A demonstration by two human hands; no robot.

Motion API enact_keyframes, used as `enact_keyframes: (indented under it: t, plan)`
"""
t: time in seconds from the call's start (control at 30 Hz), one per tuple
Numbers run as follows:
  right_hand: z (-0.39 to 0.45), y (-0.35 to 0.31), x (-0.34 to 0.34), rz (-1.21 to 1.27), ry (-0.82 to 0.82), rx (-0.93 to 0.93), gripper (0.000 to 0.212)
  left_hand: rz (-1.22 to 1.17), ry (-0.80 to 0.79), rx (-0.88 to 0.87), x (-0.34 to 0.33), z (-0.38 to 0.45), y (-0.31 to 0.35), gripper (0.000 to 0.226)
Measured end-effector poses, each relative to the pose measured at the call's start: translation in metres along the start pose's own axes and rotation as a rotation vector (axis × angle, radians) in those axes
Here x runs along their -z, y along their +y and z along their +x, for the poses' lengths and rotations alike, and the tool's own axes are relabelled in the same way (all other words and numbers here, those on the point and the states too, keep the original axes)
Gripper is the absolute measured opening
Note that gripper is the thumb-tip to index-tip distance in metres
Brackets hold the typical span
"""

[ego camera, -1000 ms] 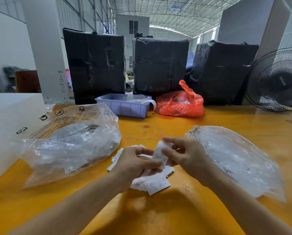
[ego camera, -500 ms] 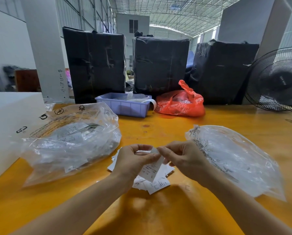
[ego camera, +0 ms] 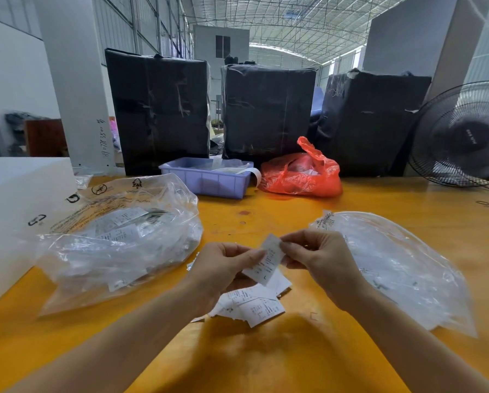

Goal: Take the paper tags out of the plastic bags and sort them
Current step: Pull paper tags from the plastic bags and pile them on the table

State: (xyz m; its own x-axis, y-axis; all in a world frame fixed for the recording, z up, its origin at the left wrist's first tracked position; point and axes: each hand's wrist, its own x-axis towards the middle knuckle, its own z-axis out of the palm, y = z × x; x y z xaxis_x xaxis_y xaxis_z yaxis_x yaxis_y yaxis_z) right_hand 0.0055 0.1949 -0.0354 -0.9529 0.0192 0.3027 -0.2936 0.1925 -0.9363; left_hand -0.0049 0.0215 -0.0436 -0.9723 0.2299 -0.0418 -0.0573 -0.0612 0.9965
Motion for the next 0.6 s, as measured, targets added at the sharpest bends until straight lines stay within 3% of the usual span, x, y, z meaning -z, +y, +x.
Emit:
enact_keyframes:
  t: [0.13,0.33,0.4,0.5,0.6]
  plan:
    - [-0.002,-0.003,-0.003,-0.069,0.038,0.064,0.014,0.149,0.038,-0.08,0.005,0.004,-0.002,0.011]
    - [0.002,-0.011,0.001,-0.112,0.065,0.092,0.013,0.337,0.122,-0.209,0.017,0.005,0.013,0.006]
    - [0.008,-0.017,0.013,-0.147,0.098,0.083,0.01,0.437,0.265,-0.316,0.038,0.009,0.029,0.005]
    - [0.02,-0.023,0.047,-0.28,0.154,0.05,0.012,0.658,0.61,-0.499,0.089,0.008,0.057,0.012]
    - [0.03,-0.018,0.093,-0.672,0.166,0.006,0.013,0.851,0.817,-0.375,0.149,0.013,0.06,0.013]
